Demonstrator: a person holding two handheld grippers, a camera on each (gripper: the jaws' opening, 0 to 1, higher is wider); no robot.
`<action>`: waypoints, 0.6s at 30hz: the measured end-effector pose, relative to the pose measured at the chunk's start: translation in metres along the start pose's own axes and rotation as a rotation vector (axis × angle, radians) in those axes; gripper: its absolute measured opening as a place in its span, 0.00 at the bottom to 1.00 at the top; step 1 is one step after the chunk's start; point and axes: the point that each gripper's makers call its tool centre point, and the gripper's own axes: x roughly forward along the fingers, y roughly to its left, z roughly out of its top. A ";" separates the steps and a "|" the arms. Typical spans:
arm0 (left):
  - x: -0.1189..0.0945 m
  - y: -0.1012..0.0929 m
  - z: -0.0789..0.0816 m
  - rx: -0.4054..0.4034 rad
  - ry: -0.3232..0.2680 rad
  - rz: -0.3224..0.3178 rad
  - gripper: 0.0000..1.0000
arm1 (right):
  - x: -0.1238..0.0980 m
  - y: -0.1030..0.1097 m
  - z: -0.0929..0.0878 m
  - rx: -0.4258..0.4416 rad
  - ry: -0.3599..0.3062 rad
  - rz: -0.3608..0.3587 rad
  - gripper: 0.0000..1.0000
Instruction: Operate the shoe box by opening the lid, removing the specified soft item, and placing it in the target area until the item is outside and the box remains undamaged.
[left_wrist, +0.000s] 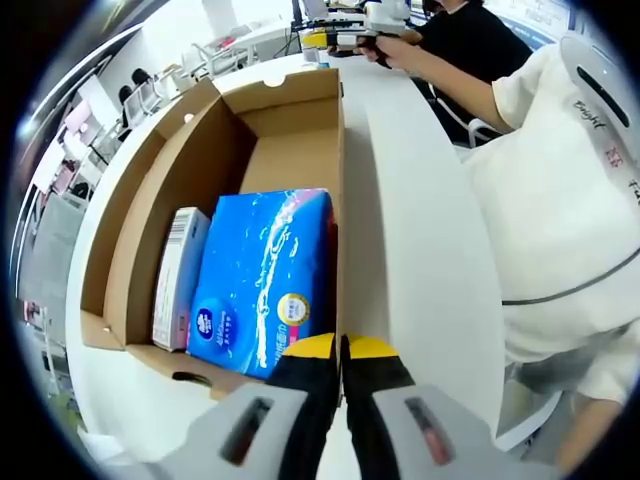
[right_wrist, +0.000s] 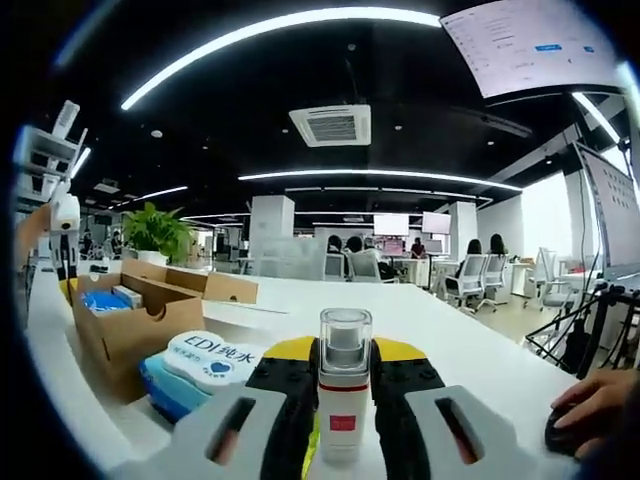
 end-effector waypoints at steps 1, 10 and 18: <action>0.000 0.000 0.000 0.000 0.000 0.000 0.01 | 0.001 -0.001 -0.003 0.002 0.016 -0.007 0.24; 0.000 0.000 0.000 0.000 0.000 0.001 0.01 | -0.002 -0.002 -0.006 0.004 0.024 -0.005 0.38; 0.000 0.000 0.000 0.000 -0.001 0.001 0.01 | -0.006 -0.008 0.011 0.011 -0.028 -0.043 0.62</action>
